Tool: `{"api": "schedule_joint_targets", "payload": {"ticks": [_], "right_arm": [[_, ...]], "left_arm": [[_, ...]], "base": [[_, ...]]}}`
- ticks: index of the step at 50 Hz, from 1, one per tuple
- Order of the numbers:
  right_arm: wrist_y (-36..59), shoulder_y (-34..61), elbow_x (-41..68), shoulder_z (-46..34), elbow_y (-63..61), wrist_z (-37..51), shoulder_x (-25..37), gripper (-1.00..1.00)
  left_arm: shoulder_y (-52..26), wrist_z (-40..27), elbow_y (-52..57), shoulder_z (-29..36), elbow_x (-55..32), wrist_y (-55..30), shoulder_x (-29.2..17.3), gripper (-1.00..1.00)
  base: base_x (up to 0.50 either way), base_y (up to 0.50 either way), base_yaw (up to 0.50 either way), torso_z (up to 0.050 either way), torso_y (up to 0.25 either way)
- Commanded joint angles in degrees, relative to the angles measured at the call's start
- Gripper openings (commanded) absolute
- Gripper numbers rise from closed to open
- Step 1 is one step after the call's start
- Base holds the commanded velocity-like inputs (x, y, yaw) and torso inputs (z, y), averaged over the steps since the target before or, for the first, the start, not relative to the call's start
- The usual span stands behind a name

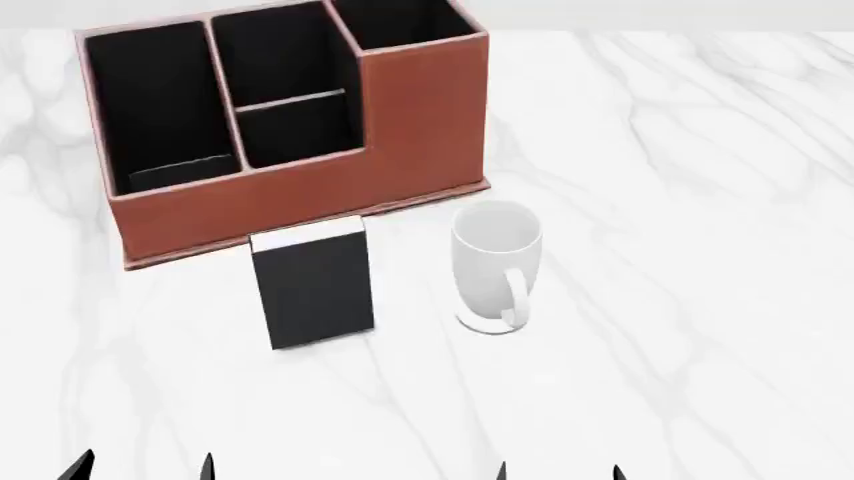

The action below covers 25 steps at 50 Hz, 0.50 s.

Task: Pick up the book and place it in the front compartment of the caddy.

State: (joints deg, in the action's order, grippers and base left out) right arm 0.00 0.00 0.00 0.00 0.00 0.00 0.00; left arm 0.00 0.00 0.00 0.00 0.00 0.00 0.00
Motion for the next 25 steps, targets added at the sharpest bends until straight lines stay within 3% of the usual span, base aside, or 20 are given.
{"api": "schedule_joint_targets", "payload": {"ticks": [1, 17, 22, 25], "right_arm": [[-0.4, 0.0, 0.2, -2.2, 0.5, 0.0, 1.2, 1.00], [-0.3, 0.1, 1.5, -5.7, 0.4, 1.1, 3.6, 1.00], [3.0, -0.4, 1.3, -4.0, -5.9, 4.9, 3.6, 1.00], [6.9, -1.9, 3.0, -3.1, -15.6, 5.2, 4.3, 1.00]], "left_arm": [[-0.1, -1.2, -0.1, 0.9, -1.0, 0.1, -0.9, 1.00], [-0.1, -4.6, 0.3, 2.9, -3.7, -0.5, -3.0, 1.00], [0.4, -7.8, 5.4, 0.7, -5.3, 0.7, -3.0, 1.00], [0.9, -8.1, 13.0, 0.6, -6.7, -3.9, -3.9, 1.00]], "base": [[0.00, 0.00, 0.00, 0.000, 0.000], [0.00, 0.00, 0.00, 0.000, 0.000], [0.01, 0.00, 0.00, 0.000, 0.000], [0.16, 0.00, 0.00, 0.000, 0.000]]}}
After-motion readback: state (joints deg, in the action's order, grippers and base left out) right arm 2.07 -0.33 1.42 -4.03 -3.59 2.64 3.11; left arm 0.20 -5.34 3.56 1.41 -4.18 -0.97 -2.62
